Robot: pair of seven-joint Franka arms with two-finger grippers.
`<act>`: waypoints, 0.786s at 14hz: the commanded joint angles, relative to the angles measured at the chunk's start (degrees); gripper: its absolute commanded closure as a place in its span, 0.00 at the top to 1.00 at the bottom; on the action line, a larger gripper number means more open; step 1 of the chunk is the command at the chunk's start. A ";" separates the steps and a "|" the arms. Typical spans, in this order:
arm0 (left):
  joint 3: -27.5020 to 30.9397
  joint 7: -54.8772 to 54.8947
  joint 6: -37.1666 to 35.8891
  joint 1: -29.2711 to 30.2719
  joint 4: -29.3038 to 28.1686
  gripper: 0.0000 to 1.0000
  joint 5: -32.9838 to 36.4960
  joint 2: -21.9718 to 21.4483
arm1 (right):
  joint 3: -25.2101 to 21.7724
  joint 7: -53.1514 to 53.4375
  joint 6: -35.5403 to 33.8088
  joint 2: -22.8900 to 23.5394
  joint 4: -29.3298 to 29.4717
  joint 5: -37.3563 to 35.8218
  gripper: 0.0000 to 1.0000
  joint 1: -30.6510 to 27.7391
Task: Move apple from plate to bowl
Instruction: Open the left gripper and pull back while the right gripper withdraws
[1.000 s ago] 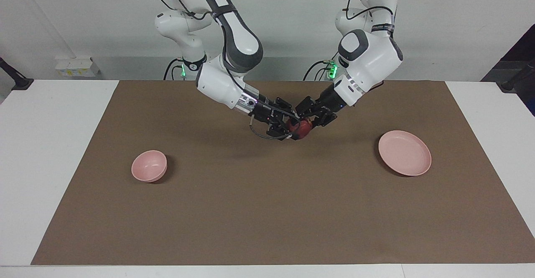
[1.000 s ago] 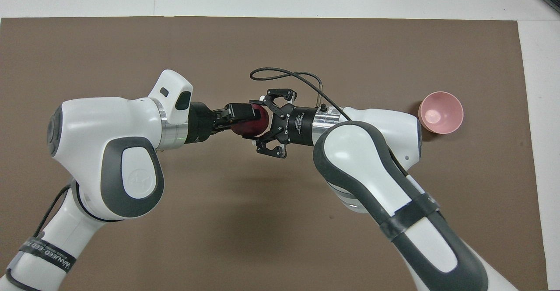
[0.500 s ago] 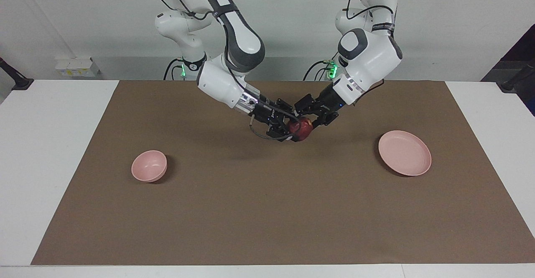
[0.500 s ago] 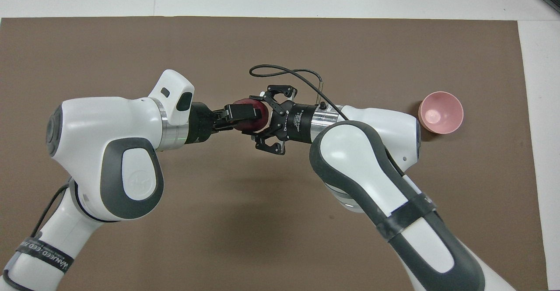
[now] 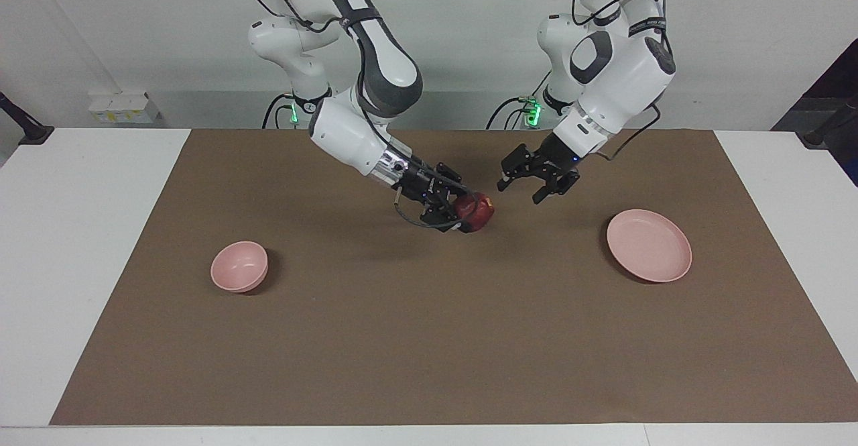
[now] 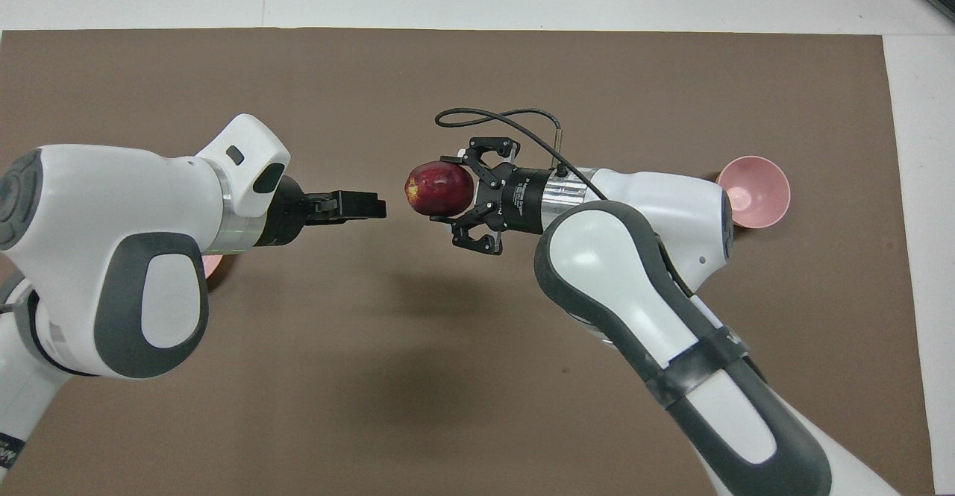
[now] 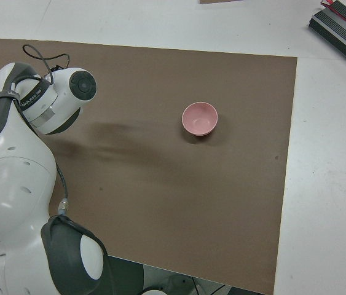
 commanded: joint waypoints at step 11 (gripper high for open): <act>-0.14 5.45 -5.97 9.39 3.20 1.00 23.90 0.21 | 0.17 3.66 -26.87 -2.46 11.41 -44.88 0.00 -14.30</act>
